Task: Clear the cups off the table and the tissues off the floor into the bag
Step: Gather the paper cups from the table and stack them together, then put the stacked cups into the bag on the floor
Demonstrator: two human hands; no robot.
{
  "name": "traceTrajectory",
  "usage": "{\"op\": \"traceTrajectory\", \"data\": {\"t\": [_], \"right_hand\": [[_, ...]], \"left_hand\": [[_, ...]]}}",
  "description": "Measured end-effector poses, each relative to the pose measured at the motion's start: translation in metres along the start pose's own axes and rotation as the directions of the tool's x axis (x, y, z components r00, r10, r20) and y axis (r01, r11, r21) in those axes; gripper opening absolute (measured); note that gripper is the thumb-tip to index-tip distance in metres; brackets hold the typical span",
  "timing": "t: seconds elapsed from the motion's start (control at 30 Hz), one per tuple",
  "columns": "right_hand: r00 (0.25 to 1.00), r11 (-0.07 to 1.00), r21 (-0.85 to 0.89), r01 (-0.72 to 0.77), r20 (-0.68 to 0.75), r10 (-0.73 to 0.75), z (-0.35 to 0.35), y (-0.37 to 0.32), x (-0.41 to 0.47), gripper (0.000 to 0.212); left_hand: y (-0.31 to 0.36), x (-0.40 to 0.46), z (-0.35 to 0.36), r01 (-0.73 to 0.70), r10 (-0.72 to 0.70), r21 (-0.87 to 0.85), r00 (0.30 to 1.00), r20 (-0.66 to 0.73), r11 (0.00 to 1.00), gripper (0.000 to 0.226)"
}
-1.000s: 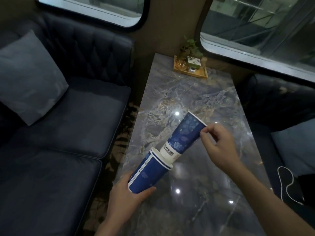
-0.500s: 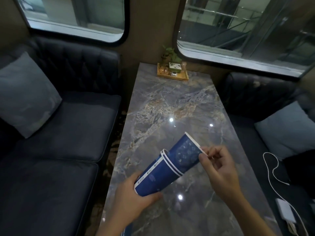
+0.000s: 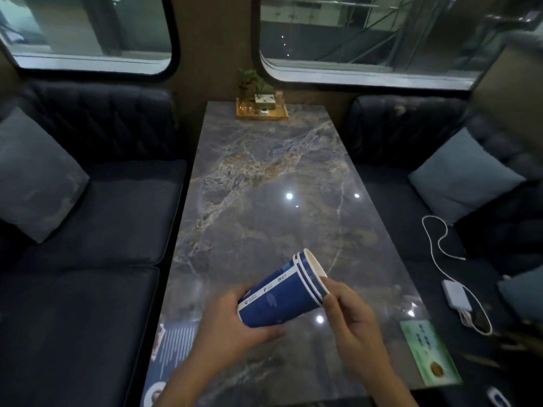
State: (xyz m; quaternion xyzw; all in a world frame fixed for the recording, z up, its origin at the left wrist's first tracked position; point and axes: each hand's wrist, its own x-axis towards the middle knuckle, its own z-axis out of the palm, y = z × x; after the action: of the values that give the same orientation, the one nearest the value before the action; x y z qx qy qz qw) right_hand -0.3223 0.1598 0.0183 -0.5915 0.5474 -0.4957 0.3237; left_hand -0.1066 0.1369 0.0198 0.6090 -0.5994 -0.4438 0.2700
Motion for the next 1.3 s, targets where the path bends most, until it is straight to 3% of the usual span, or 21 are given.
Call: {"op": "traceTrajectory", "data": {"t": [0.1,0.3,0.37,0.5,0.57,0.63,0.7,0.77,0.83,0.87,0.97,1.0,1.2,1.3], "right_hand": [[0.999,0.999,0.036,-0.034,-0.037,0.036,-0.009,-0.003,-0.036,0.038],[0.997,0.997,-0.008,-0.071,0.029,0.072,-0.038,-0.004,-0.099,0.022],[0.996,0.996,-0.012,-0.084,0.032,0.084,-0.053,-0.003,-0.117,0.02],[0.985,0.989,-0.048,-0.137,-0.109,0.131,-0.082,0.008,-0.154,0.025],[0.976,0.985,-0.05,-0.168,-0.149,0.159,-0.095,0.011,-0.172,0.045],[0.968,0.982,0.003,-0.191,-0.163,0.189,-0.106,0.01,-0.189,0.052],[0.96,0.973,0.052,-0.226,-0.159,0.231,-0.115,0.008,-0.204,0.038],[0.953,0.964,0.077,-0.253,-0.155,0.262,-0.121,0.006,-0.218,0.017],[0.944,0.955,0.1,-0.278,-0.155,0.291,-0.126,0.005,-0.233,0.022],[0.938,0.952,0.097,-0.291,-0.165,0.303,-0.128,0.004,-0.24,0.03],[0.923,0.945,-0.021,-0.325,-0.225,0.313,-0.135,0.002,-0.265,0.034],[0.918,0.941,-0.06,-0.333,-0.247,0.309,-0.136,0.001,-0.274,0.034],[0.86,0.873,-0.185,-0.451,-0.35,0.371,-0.126,-0.019,-0.326,0.038],[0.815,0.843,-0.166,-0.512,-0.404,0.416,-0.114,-0.032,-0.357,0.038]], "left_hand": [[0.005,-0.021,0.013,-0.015,0.013,0.03,0.998,0.058,0.999,0.067],[0.014,-0.068,0.044,-0.125,0.114,0.178,0.991,0.071,0.976,0.069],[0.014,-0.085,0.058,-0.097,0.09,0.124,0.994,0.057,0.987,0.075],[0.013,-0.115,0.086,-0.054,0.054,-0.036,0.999,-0.002,0.998,0.082],[0.016,-0.129,0.098,-0.033,0.026,-0.162,0.999,-0.044,0.986,0.071],[0.016,-0.143,0.106,0.012,-0.023,-0.291,0.999,-0.035,0.957,0.052],[0.014,-0.154,0.113,0.102,-0.122,-0.447,0.992,-0.016,0.889,0.039],[0.011,-0.163,0.118,0.173,-0.177,-0.566,0.983,0.048,0.806,0.071],[0.008,-0.169,0.122,0.202,-0.196,-0.606,0.978,0.077,0.77,0.093],[0.007,-0.172,0.124,0.219,-0.207,-0.622,0.974,0.092,0.752,0.087],[0.002,-0.18,0.13,0.29,-0.236,-0.678,0.956,0.174,0.676,0.027],[-0.001,-0.183,0.131,0.319,-0.243,-0.668,0.947,0.208,0.673,0.021],[-0.01,-0.206,0.13,0.401,-0.232,-0.598,0.911,0.341,0.694,0.053],[-0.015,-0.227,0.128,0.408,-0.224,-0.568,0.903,0.367,0.715,0.048]]}}
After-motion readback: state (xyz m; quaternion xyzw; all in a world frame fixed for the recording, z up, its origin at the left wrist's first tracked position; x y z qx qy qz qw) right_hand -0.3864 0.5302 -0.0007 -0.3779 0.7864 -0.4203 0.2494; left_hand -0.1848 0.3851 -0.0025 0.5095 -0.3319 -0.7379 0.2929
